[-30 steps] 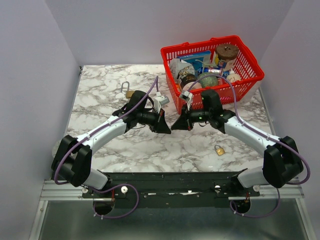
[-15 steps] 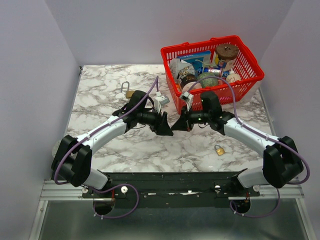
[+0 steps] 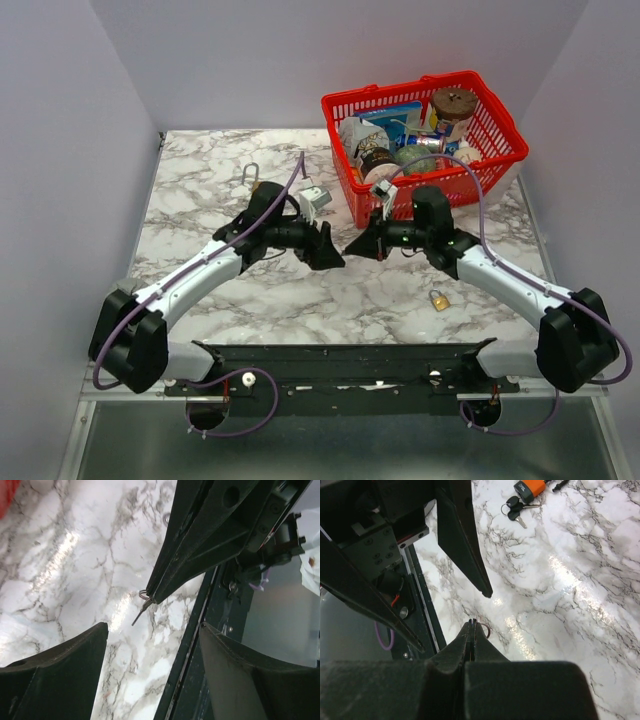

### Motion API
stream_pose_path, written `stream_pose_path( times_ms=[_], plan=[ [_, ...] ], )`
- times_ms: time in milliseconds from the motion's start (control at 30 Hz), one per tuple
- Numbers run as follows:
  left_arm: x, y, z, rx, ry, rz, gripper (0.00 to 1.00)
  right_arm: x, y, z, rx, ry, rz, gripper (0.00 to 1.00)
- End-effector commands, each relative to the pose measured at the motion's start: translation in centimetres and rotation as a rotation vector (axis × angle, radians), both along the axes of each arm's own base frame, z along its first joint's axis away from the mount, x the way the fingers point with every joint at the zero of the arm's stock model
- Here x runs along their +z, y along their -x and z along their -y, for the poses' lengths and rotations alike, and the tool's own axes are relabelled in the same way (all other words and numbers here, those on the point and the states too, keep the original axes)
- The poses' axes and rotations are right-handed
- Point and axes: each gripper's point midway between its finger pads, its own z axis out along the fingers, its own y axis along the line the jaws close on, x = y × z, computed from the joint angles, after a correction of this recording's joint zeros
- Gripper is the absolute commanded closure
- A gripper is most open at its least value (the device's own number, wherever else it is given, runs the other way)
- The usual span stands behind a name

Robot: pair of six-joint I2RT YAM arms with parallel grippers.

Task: Unlock with the key

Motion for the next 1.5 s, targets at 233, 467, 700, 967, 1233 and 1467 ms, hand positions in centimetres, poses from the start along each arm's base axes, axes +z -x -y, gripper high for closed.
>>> stream_pose_path(
  times_ms=[233, 467, 700, 967, 1233, 1467],
  plan=[
    [7.0, -1.8, -0.6, 0.305, 0.378, 0.135, 0.19, 5.4, 0.5, 0.3, -0.081, -0.217, 0.098, 0.99],
    [9.9, -0.3, -0.2, 0.292, 0.571, 0.092, 0.2, 8.0, 1.3, 0.0, -0.049, -0.305, 0.117, 0.99],
    [9.9, 0.9, 0.9, 0.249, 0.583, 0.068, 0.25, 7.9, 1.5, -0.2, -0.031, -0.321, 0.093, 0.99],
    [9.2, 1.3, 1.1, 0.248, 0.575, 0.043, 0.36, 8.6, 1.5, -0.2, -0.036, -0.338, 0.097, 0.99],
    [8.5, 1.2, 0.8, 0.277, 0.572, 0.025, 0.48, 8.7, 1.5, -0.1, -0.044, -0.345, 0.094, 0.99],
    [8.3, 1.3, 0.6, 0.285, 0.571, 0.023, 0.58, 8.6, 1.4, 0.0, -0.05, -0.344, 0.087, 0.99]
  ],
)
